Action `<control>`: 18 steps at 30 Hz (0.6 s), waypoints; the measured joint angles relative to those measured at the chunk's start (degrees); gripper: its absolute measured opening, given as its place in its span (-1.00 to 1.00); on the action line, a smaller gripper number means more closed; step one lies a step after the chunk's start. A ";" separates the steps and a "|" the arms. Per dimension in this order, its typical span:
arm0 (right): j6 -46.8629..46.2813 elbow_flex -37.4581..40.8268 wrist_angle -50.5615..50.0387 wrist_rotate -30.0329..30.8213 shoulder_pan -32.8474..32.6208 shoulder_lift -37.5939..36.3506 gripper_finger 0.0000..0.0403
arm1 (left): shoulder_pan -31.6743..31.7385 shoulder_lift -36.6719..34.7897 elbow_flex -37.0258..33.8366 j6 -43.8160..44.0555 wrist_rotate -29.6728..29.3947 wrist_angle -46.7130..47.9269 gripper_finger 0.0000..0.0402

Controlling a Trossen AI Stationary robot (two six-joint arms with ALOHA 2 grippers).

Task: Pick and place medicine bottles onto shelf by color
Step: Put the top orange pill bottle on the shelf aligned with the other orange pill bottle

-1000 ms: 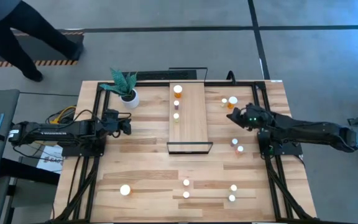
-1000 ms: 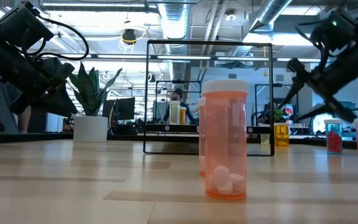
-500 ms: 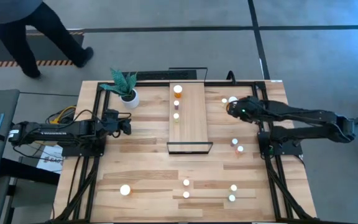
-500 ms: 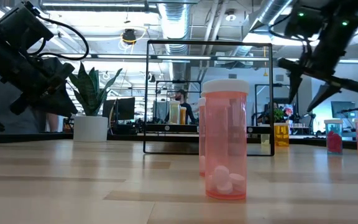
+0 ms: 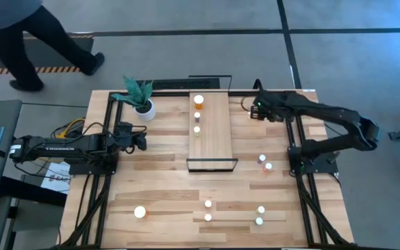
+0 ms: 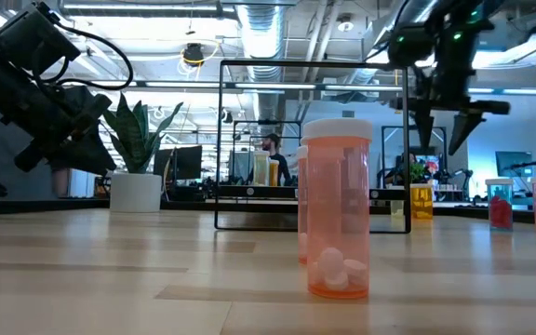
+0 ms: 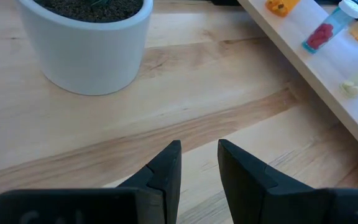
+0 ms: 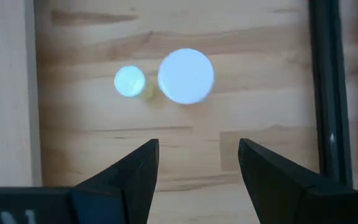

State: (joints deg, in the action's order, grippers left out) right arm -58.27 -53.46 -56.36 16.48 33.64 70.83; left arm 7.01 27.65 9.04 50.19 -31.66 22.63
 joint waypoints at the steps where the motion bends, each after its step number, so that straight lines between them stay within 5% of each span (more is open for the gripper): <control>1: 2.52 -0.79 0.04 -0.88 1.02 1.21 0.22 | 0.00 -0.01 0.00 0.00 0.01 0.00 -0.55; 18: 28.58 -6.18 2.21 -3.67 6.84 14.49 0.68 | 0.00 0.00 0.00 0.00 0.02 0.00 -0.55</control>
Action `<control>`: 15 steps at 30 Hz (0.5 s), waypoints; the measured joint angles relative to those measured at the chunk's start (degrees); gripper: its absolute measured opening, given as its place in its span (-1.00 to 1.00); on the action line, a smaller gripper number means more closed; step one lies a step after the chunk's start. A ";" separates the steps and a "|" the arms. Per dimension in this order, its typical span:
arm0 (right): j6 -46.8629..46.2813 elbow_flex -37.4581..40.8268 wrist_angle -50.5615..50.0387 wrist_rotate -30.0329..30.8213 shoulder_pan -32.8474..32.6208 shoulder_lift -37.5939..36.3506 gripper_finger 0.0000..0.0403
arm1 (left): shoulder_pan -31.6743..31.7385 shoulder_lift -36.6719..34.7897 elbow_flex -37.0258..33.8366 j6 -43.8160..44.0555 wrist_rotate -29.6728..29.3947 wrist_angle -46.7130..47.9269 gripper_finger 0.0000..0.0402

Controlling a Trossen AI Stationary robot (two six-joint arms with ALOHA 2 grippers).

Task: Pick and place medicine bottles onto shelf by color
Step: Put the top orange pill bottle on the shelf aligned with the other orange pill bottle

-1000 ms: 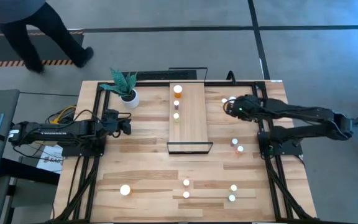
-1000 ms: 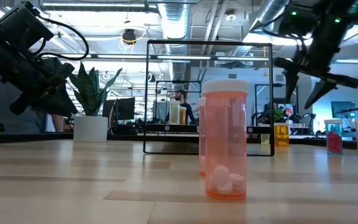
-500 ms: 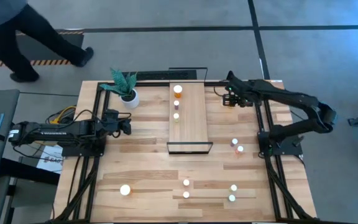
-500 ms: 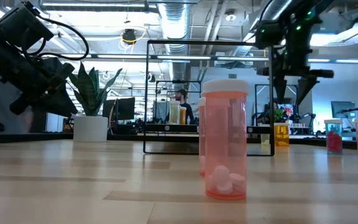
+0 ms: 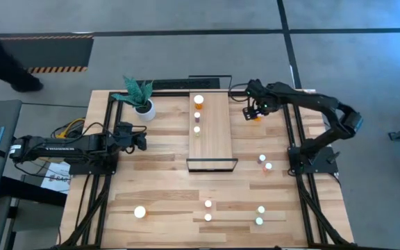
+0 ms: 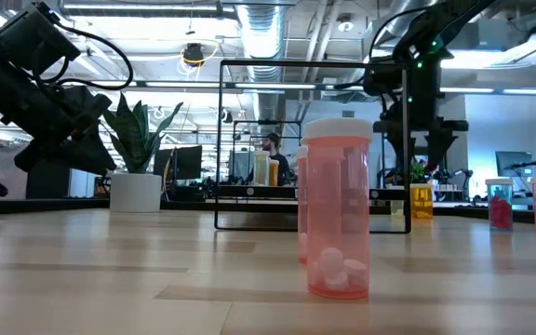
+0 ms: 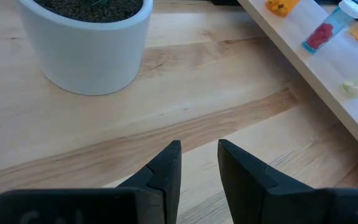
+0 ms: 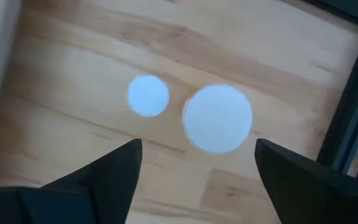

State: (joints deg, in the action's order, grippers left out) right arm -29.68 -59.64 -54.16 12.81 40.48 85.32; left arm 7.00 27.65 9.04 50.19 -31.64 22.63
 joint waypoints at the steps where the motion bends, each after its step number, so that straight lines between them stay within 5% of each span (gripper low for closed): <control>1: 1.19 0.00 0.20 0.06 0.50 0.37 0.71 | -0.01 0.00 0.00 0.00 -0.02 0.00 -0.55; 15: 13.38 0.00 3.42 -8.42 8.80 1.20 0.83 | 0.00 0.01 0.00 0.00 -0.02 0.00 -0.55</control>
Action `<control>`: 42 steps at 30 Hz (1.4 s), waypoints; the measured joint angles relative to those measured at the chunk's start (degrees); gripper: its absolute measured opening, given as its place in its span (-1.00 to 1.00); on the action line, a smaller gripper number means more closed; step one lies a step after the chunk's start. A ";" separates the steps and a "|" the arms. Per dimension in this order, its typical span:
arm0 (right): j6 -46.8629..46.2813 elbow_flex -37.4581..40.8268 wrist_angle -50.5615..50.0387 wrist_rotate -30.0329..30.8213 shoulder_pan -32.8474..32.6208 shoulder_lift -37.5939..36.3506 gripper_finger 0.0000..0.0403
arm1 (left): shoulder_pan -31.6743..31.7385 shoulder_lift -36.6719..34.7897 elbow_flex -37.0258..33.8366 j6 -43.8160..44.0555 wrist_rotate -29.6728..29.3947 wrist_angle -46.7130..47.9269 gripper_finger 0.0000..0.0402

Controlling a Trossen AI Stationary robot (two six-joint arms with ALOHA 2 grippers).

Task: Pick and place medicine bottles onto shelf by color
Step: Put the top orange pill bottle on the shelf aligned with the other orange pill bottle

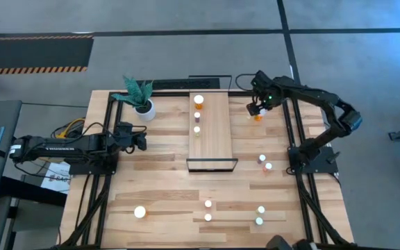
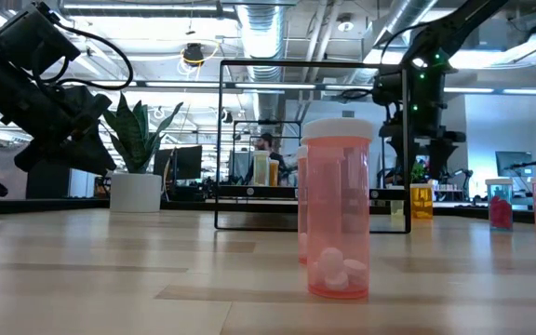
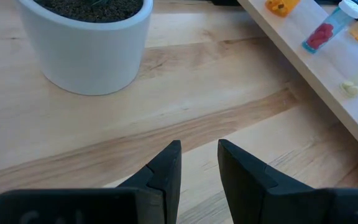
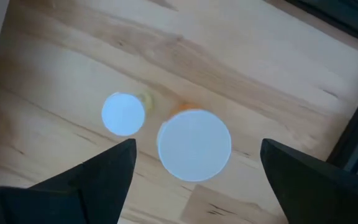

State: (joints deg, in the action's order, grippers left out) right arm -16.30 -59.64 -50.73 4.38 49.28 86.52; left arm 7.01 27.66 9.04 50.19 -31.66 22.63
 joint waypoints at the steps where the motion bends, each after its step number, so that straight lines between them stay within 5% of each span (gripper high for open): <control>1: 0.55 0.00 0.00 -0.02 -0.02 0.00 0.83 | -0.02 0.00 0.00 0.00 0.02 0.00 -0.55; 23: 5.67 0.04 1.91 -6.10 4.37 8.44 0.81 | 0.00 0.00 0.00 0.00 0.00 0.00 -0.55; 42: 1.79 0.04 1.46 -6.03 2.82 8.41 0.34 | -0.01 0.00 0.00 0.00 0.00 0.00 -0.55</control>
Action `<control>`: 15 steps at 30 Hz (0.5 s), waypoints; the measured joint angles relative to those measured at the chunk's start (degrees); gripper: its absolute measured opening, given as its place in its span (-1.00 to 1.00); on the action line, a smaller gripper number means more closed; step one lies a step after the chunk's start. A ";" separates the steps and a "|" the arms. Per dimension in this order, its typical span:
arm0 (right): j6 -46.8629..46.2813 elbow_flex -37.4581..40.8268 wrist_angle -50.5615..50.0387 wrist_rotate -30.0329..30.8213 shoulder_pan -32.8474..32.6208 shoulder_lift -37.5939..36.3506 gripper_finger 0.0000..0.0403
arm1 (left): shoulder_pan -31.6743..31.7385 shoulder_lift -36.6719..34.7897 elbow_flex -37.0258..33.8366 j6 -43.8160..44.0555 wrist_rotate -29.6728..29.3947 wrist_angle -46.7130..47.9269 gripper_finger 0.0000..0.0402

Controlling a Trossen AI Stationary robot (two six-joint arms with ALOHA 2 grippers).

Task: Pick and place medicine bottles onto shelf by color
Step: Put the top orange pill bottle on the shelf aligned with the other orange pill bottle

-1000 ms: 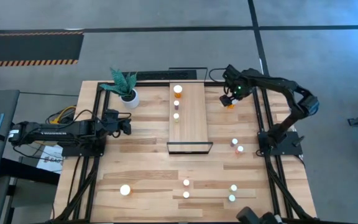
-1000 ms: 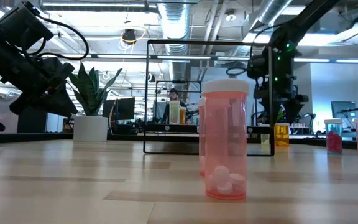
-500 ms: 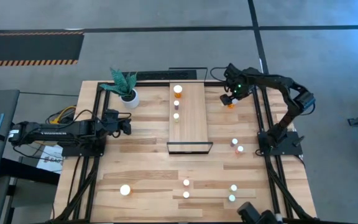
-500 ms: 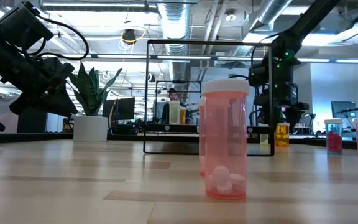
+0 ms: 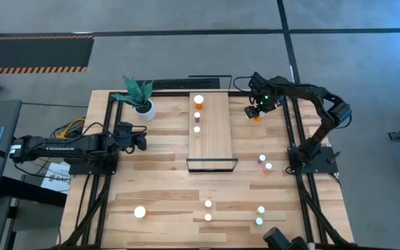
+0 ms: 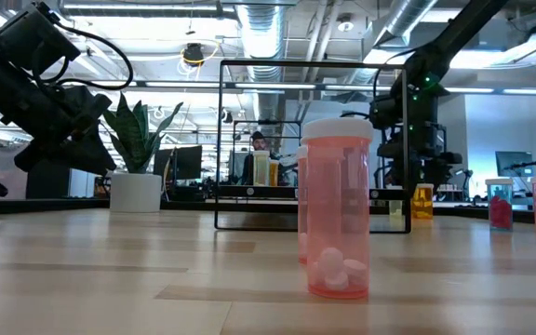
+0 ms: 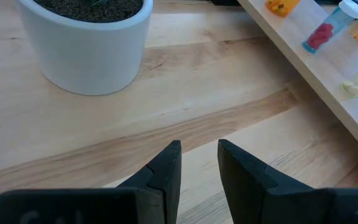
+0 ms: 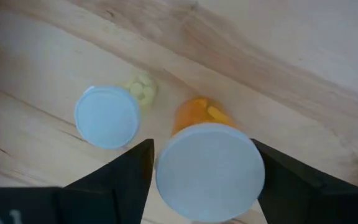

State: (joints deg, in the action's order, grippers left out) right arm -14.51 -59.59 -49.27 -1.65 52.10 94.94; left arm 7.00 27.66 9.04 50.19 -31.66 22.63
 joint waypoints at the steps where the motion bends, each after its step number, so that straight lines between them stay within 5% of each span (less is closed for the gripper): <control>1: -0.46 0.00 -0.27 0.00 0.00 0.00 0.33 | 0.00 0.00 0.00 0.00 0.02 0.00 -0.55; 15: -3.21 0.00 -2.53 -1.46 -0.95 -0.13 0.32 | 0.01 -0.02 0.00 0.00 0.00 0.00 -0.55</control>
State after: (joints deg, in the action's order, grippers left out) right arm -17.72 -59.59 -51.80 -3.11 51.15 94.80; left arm 7.00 27.64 9.04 50.19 -31.66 22.63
